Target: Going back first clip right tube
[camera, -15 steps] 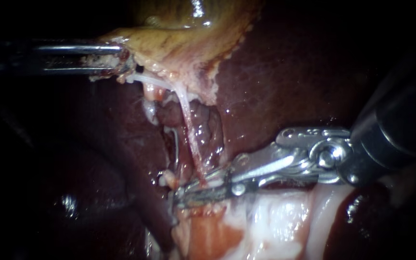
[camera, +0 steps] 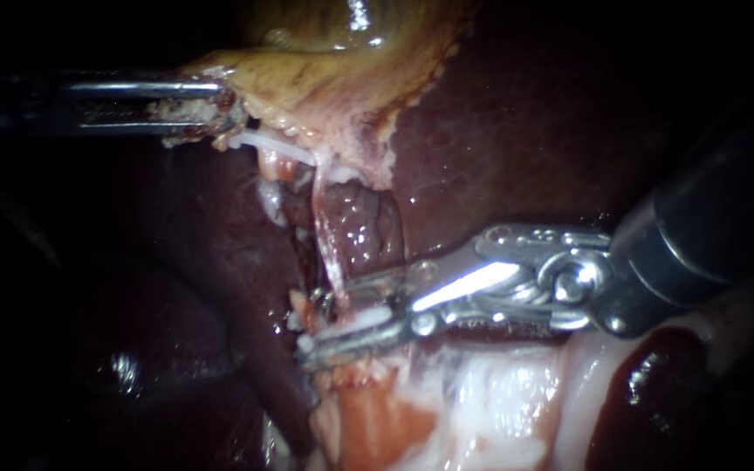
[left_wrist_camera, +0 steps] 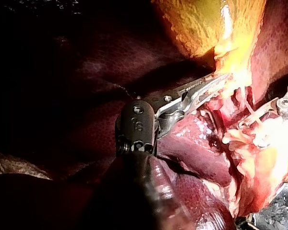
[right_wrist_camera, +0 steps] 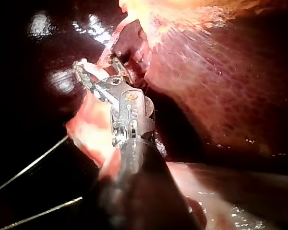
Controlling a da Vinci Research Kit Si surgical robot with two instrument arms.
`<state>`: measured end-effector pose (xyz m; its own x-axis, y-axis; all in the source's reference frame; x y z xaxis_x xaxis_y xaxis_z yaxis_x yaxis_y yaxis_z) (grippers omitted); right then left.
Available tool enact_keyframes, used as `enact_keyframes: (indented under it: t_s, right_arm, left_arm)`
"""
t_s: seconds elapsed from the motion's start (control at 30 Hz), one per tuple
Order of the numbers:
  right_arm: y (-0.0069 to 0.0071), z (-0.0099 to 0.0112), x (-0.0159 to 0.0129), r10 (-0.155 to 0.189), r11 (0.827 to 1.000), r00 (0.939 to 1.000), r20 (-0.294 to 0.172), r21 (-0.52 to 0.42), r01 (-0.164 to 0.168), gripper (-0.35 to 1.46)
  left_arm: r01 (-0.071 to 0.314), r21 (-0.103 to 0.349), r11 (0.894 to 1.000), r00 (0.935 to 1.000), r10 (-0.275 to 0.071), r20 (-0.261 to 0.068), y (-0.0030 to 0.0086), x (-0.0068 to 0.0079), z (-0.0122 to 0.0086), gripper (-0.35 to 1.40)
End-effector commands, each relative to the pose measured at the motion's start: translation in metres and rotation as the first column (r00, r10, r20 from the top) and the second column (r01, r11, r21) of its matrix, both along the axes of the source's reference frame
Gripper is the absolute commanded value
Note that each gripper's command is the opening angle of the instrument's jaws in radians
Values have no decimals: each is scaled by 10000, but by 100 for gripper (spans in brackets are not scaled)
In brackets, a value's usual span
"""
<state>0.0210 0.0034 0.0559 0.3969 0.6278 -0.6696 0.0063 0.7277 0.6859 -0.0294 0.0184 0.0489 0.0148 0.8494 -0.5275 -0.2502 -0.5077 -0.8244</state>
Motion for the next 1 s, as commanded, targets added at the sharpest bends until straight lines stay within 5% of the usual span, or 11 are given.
enact_keyframes:
  t_s: [0.03, 0.2, 0.37, 1.0]
  right_arm:
    - [-1, 1, -1, 52, 9992, 10000, -33, -394, -53, 50]
    - [-2, 3, -20, 77, 9888, 9999, -140, -1492, -97, 50]
    - [-1, 3, -48, -292, 9787, 9989, -370, -2043, 210, 50]
    - [10, -3, -85, -831, 9561, 9940, -709, -2869, 595, 50]
  left_arm:
    - [5, -4, 10000, 10000, -5, -7, 0, 0, 0, -35]
    - [5, -10, 10000, 10000, -5, -9, -1, 0, 0, -35]
    - [2, -11, 10000, 10000, -2, -8, -1, 1, 1, -35]
    - [-18, -14, 10000, 10000, 18, 4, -1, 4, 1, -35]
